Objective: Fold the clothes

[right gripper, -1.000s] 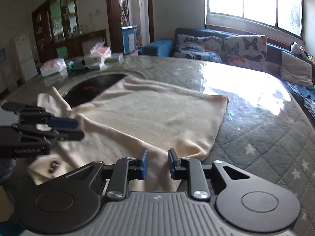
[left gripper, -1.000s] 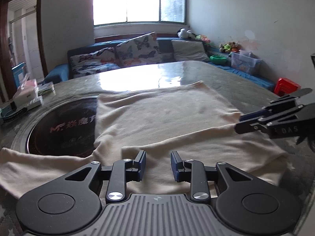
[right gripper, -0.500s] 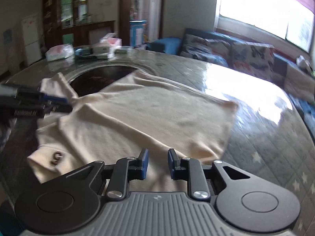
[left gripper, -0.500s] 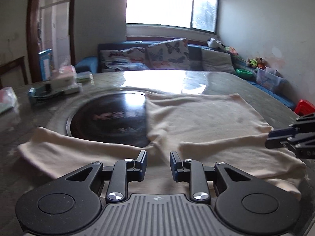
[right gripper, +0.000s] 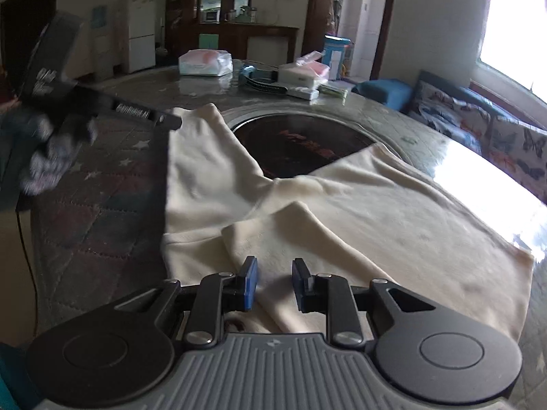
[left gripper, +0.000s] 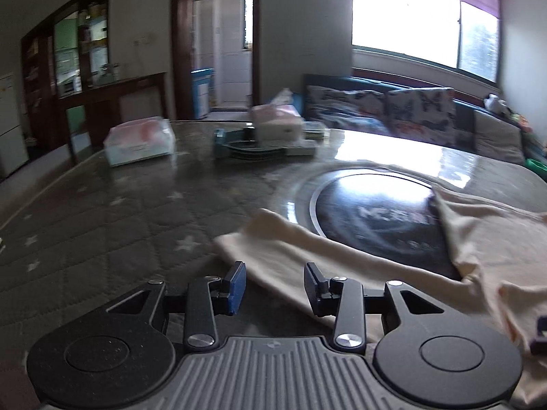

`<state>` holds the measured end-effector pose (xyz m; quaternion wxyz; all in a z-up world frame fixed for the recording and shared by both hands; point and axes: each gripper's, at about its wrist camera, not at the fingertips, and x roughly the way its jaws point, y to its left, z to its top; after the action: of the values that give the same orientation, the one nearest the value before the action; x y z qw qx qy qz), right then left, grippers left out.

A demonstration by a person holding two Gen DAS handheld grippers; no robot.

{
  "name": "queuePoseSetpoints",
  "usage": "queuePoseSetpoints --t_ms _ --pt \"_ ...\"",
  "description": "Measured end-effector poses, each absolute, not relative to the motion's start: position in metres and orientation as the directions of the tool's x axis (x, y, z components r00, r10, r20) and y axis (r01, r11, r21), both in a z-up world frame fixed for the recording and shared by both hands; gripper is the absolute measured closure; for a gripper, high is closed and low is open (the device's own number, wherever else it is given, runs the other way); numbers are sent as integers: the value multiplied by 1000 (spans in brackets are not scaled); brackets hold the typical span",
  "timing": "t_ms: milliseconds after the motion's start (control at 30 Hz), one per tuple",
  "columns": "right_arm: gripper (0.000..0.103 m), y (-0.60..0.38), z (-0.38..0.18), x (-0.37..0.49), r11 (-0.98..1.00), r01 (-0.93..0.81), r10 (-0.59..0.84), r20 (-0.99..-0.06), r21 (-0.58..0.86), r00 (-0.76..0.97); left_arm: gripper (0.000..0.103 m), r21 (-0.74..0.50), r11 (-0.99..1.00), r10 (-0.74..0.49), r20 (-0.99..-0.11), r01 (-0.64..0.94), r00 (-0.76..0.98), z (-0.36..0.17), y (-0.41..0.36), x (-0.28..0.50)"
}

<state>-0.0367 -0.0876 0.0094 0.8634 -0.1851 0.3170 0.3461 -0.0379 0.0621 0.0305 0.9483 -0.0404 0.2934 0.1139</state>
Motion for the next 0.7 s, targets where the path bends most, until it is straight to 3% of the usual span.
queuePoseSetpoints --t_ms 367,400,500,700 --pt "78 -111 30 -42 743 -663 467 -641 -89 609 65 -102 919 240 -622 -381 745 19 93 1" --pt "78 -114 31 -43 751 -655 464 -638 -86 615 68 -107 921 232 -620 -374 749 18 93 3" --pt "78 -126 34 -47 773 -630 452 -628 -79 633 92 -112 922 227 -616 -369 754 18 91 5" --pt "78 -159 39 -54 830 -555 419 -603 -48 679 96 -180 945 137 -539 -272 831 48 65 -13"
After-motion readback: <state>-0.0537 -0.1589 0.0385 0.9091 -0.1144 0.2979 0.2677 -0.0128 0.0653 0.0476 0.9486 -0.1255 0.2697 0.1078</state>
